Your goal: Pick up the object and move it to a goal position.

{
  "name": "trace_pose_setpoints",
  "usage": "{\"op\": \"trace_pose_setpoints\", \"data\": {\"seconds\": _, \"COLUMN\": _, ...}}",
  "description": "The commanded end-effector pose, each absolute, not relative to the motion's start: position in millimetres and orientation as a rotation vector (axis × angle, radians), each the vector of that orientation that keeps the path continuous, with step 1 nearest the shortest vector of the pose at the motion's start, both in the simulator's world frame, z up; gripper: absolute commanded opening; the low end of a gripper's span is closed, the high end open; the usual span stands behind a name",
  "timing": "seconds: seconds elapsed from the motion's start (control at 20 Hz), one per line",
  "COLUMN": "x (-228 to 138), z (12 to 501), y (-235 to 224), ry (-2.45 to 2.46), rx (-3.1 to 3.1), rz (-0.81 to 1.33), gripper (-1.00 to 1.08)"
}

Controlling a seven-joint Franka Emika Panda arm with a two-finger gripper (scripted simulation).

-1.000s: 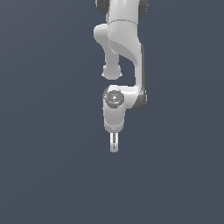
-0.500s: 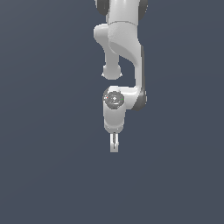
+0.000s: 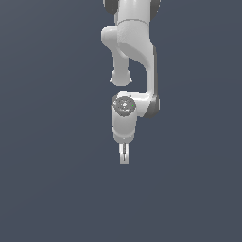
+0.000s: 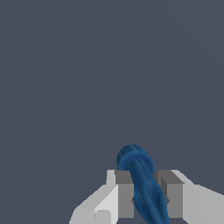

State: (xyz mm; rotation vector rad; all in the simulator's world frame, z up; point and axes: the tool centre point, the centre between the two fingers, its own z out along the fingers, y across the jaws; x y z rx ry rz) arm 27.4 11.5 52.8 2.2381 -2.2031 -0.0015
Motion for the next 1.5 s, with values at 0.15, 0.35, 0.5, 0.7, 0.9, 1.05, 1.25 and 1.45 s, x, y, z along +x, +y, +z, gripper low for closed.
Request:
{"op": "trace_pose_setpoints", "data": {"seconds": 0.15, "x": 35, "z": 82, "y": 19, "ry": -2.204, "rx": 2.238, "rz": 0.000, "gripper": -1.00}}
{"op": "trace_pose_setpoints", "data": {"seconds": 0.35, "x": 43, "z": 114, "y": 28, "ry": -2.204, "rx": 2.237, "rz": 0.001, "gripper": -1.00}}
{"op": "trace_pose_setpoints", "data": {"seconds": 0.5, "x": 50, "z": 142, "y": 36, "ry": -2.204, "rx": 2.237, "rz": 0.002, "gripper": -1.00}}
{"op": "trace_pose_setpoints", "data": {"seconds": 0.7, "x": 60, "z": 182, "y": 46, "ry": -2.204, "rx": 2.236, "rz": 0.002, "gripper": -1.00}}
{"op": "trace_pose_setpoints", "data": {"seconds": 0.9, "x": 70, "z": 215, "y": 55, "ry": -2.204, "rx": 2.236, "rz": 0.002, "gripper": -1.00}}
{"op": "trace_pose_setpoints", "data": {"seconds": 1.05, "x": 75, "z": 233, "y": 61, "ry": -2.204, "rx": 2.237, "rz": 0.002, "gripper": -1.00}}
{"op": "trace_pose_setpoints", "data": {"seconds": 1.25, "x": 80, "z": 249, "y": 65, "ry": -2.203, "rx": 2.238, "rz": 0.001, "gripper": -1.00}}
{"op": "trace_pose_setpoints", "data": {"seconds": 1.45, "x": 83, "z": 257, "y": 68, "ry": -2.203, "rx": 2.239, "rz": 0.001, "gripper": -1.00}}
